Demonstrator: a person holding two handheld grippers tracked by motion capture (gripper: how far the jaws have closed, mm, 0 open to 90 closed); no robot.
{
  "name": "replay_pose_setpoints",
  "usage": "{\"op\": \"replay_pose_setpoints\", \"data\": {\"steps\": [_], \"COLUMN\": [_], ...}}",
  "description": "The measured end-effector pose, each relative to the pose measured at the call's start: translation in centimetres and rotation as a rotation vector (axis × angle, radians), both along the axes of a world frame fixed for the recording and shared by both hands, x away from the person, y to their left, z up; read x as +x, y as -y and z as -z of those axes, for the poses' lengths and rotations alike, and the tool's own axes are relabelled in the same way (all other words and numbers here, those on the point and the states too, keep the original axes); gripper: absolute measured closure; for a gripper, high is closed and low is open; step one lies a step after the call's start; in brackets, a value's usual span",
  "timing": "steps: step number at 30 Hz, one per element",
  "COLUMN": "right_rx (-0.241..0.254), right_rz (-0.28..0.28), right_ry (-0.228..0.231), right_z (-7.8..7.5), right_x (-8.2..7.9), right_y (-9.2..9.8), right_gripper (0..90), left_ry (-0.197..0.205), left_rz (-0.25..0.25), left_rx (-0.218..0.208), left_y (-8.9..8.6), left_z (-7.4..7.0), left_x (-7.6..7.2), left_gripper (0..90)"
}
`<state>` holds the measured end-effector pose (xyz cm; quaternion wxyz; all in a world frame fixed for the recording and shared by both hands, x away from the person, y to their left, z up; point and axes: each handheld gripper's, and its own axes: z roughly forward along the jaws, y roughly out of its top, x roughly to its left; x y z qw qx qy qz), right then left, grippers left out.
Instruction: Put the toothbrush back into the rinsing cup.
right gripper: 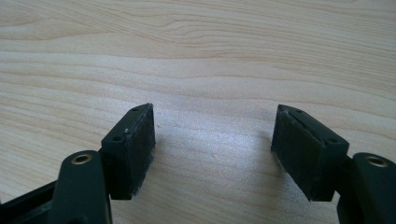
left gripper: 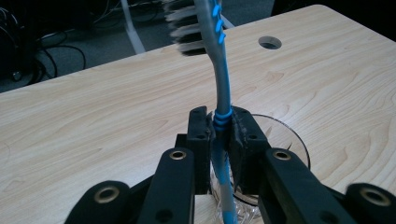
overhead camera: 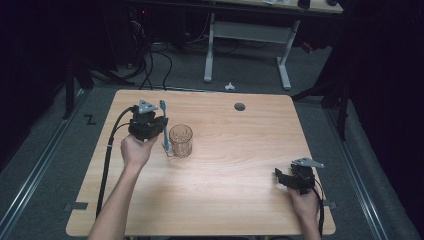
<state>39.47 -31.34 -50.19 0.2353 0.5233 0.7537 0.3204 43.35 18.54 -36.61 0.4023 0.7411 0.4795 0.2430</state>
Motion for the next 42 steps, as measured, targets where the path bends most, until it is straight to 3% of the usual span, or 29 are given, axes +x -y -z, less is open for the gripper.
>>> {"op": "replay_pose_setpoints", "data": {"steps": [42], "right_rx": [-0.001], "right_rz": [-0.001], "right_ry": [0.001], "right_z": [0.0], "right_x": [0.0], "right_y": [0.0], "right_gripper": [30.5], "left_ry": [0.004], "left_rz": [0.0], "left_rx": [0.028], "left_y": [-0.3], "left_z": [2.1], "left_x": [-2.1], "left_gripper": [79.3]}}
